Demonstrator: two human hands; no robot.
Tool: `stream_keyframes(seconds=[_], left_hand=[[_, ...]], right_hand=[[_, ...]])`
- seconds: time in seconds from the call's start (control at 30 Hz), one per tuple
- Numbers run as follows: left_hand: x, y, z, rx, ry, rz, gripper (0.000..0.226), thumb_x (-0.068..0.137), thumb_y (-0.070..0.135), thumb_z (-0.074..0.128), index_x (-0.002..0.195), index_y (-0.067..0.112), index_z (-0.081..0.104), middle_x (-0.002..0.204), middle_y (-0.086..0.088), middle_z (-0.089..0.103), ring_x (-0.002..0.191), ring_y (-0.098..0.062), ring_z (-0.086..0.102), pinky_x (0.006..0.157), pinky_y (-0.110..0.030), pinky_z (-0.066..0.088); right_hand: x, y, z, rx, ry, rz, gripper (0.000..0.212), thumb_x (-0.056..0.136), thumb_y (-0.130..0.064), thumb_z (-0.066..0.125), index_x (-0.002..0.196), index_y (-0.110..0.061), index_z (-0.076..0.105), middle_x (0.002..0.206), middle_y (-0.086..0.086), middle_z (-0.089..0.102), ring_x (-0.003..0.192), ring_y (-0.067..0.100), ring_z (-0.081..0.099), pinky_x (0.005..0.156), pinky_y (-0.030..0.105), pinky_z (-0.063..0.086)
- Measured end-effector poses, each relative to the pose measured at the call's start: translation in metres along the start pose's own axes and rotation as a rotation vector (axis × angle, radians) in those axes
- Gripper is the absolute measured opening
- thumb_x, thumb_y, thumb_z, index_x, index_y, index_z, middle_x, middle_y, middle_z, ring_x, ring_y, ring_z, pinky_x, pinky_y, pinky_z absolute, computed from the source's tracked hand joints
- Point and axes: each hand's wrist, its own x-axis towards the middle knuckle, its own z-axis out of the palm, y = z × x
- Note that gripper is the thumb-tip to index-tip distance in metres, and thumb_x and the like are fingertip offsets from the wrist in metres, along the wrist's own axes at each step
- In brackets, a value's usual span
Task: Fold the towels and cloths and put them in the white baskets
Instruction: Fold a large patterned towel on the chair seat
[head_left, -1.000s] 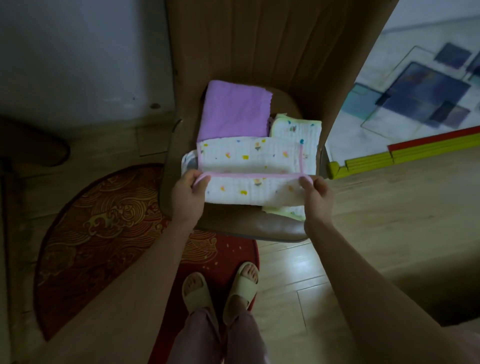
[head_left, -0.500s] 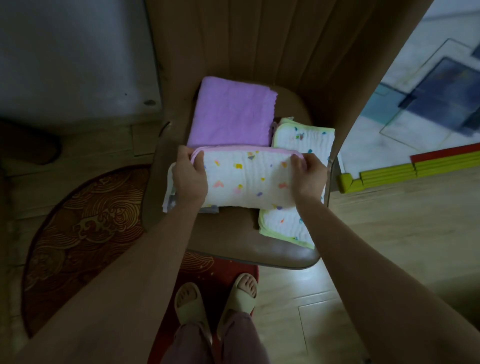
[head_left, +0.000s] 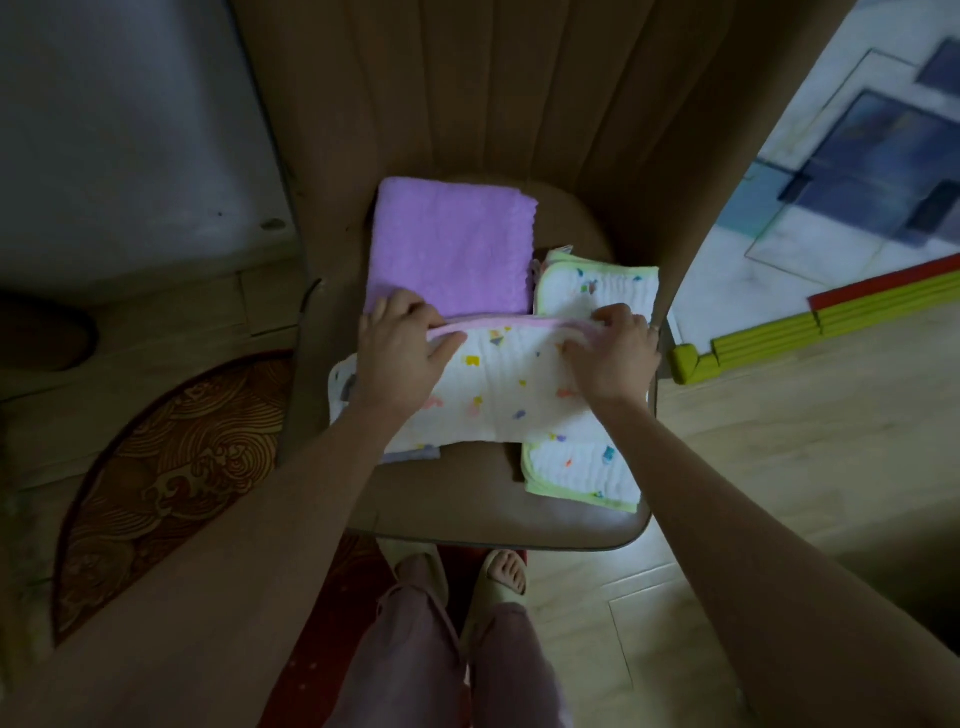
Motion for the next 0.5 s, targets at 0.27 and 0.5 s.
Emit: stream_keyframes(seconds=[0.27,0.5], left_hand=[[0.032,0.012,0.002,-0.307,-0.344,0.199,0.016,0.088,0.022,0.068,0.088,0.007,0.063,0.085,-0.007,0.062,0.081,-0.027,0.058,0.071,-0.035,0.044],[0.046,0.012,0.01,-0.364,-0.437,0.101,0.016,0.092,0.02,0.064,0.087,0.011,0.052,0.081,0.0,0.056,0.077,-0.023,0.057,0.068,-0.036,0.043]], right_hand=[[-0.002,0.006,-0.005,0.244,-0.051,0.086,0.026,0.085,-0.042,0.067,0.082,-0.017,0.058,0.09,0.008,0.061,0.085,0.024,0.057,0.08,0.038,0.046],[-0.002,-0.008,-0.012,0.179,0.095,-0.236,0.006,0.092,-0.015,0.058,0.092,-0.009,0.057,0.088,0.003,0.06,0.078,0.022,0.055,0.062,0.034,0.037]])
